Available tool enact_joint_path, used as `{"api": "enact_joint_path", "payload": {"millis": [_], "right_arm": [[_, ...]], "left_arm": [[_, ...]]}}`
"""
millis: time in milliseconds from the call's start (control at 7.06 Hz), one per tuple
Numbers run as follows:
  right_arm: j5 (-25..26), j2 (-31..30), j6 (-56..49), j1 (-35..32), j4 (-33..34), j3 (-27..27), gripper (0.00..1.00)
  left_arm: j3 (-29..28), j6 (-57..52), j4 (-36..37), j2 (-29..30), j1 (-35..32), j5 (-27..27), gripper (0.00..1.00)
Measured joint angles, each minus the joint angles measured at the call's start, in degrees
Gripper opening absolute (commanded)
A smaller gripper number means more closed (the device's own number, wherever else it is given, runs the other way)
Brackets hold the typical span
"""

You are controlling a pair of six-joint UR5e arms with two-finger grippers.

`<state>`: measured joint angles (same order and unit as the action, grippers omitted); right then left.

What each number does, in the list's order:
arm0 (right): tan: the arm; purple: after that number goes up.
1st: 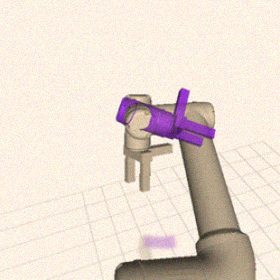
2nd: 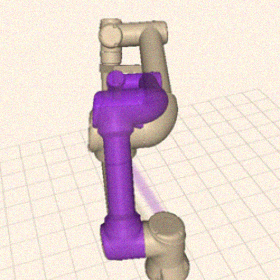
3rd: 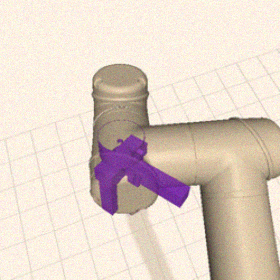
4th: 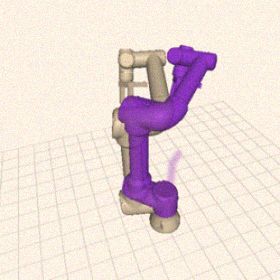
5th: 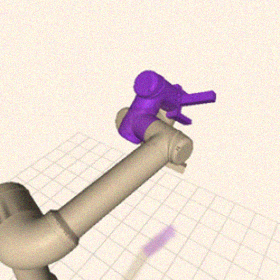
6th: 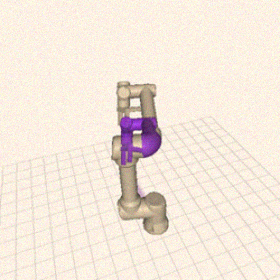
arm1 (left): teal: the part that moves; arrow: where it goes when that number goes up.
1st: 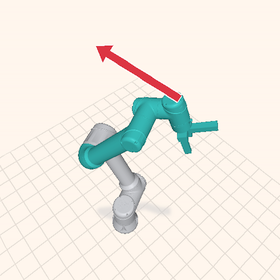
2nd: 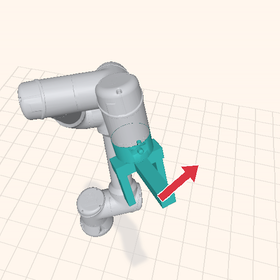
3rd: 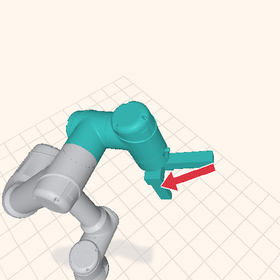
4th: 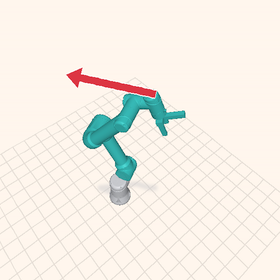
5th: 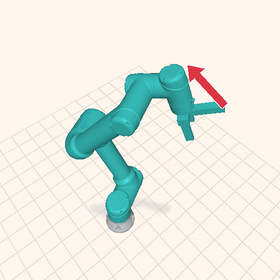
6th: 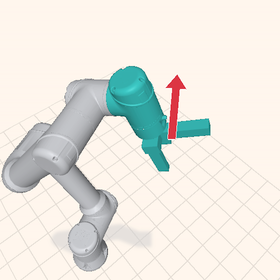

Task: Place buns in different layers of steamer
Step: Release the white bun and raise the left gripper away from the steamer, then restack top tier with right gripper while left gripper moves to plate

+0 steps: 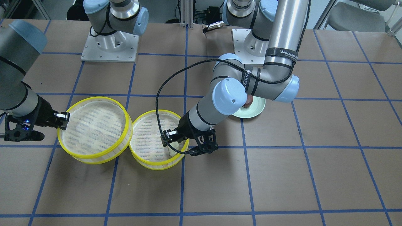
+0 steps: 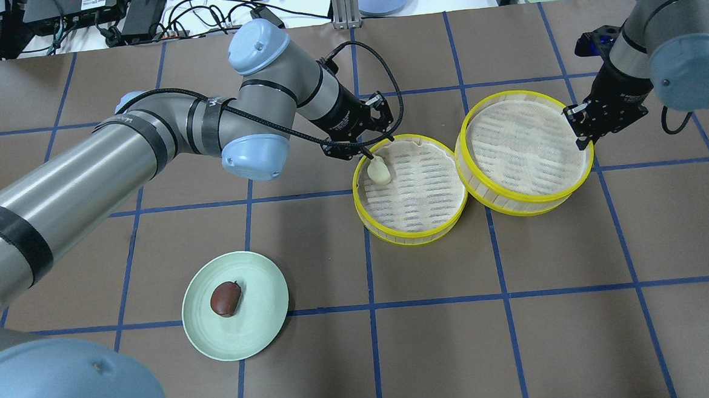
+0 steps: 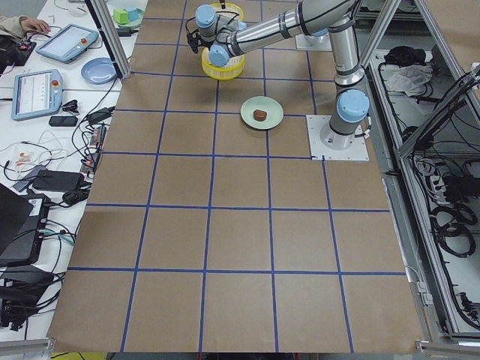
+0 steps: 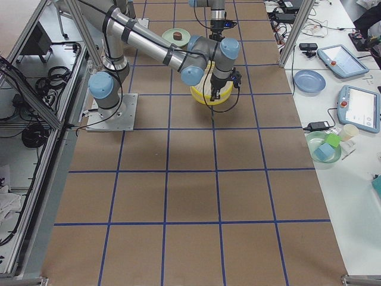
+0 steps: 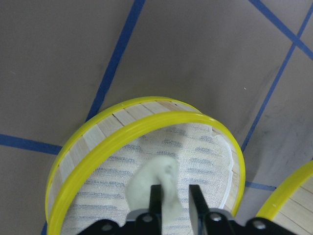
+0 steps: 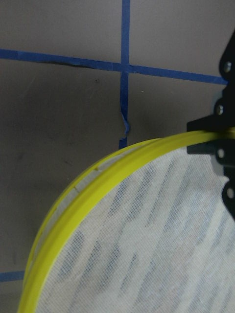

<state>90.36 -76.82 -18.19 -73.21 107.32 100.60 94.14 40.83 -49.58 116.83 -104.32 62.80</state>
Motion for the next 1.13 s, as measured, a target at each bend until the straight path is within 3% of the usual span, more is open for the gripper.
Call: {"api": "enact_joint_path", "payload": {"millis": [283,566,1133], "right_arm": [[-0.21,-0.08,0.11,-0.04,-0.38,0.08,0.0],[-0.55,-0.18,0.68,-0.68,-1.78,0.17,0.0],[-0.27,-0.46,10.7,-8.85,-2.85,0.21,0.0]], "left_arm": [[-0.21,-0.67,-0.38,-1.66,0.07,2.11,1.0],[-0.15,-10.14,-4.24,-4.52,1.76,8.64,1.0],[0.51,-38.09,-26.86,-12.55,11.11,21.88,1.0]]}}
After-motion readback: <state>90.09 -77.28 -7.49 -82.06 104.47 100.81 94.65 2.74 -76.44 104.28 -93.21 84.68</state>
